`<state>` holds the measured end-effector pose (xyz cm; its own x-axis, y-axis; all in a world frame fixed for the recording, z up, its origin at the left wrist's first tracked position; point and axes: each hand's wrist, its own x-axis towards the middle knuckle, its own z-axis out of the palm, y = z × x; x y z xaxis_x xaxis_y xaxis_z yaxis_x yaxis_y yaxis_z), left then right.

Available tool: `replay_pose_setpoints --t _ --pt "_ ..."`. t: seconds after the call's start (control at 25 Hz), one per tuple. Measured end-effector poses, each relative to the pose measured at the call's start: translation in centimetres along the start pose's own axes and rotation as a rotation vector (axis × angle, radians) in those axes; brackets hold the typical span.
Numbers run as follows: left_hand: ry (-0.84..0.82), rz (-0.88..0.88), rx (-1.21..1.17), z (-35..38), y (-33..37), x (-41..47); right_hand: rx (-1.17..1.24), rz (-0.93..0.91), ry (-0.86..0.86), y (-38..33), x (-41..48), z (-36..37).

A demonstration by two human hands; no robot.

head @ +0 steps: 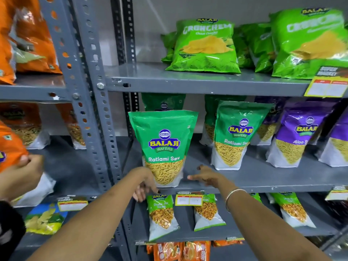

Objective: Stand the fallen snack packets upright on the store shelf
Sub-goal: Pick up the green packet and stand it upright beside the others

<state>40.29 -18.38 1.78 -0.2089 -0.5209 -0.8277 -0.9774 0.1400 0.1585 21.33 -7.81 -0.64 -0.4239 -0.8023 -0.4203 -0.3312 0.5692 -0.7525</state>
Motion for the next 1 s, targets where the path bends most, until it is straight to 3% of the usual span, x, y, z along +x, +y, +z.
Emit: replay_pose_setpoints --t 0.08,0.16,0.32,0.44,0.6,0.8,1.0 --pt "-0.175 0.011 0.096 0.6 3.2 0.0 -0.061 0.067 0.028 2.2 0.0 -3.0" --pt "-0.212 0.104 0.112 1.4 7.4 -0.3 -0.094 0.135 0.165 5.0 0.6 -6.8" --pt "0.136 0.465 -0.226 2.3 15.7 2.4 0.154 0.078 0.406 10.1 3.9 -14.3" --pt "0.368 0.559 -0.443 3.2 20.4 5.0 0.378 -0.06 0.302 11.7 6.9 -17.6" --pt "0.492 0.544 -0.646 4.8 23.4 7.8 0.37 -0.196 0.11 12.1 8.5 -18.4" --pt "0.613 0.494 -0.686 7.6 23.3 7.1 0.446 -0.255 0.097 13.2 7.3 -17.6" --pt "0.653 0.479 -0.605 9.6 22.1 3.9 0.306 -0.254 0.129 13.9 4.3 -17.2"
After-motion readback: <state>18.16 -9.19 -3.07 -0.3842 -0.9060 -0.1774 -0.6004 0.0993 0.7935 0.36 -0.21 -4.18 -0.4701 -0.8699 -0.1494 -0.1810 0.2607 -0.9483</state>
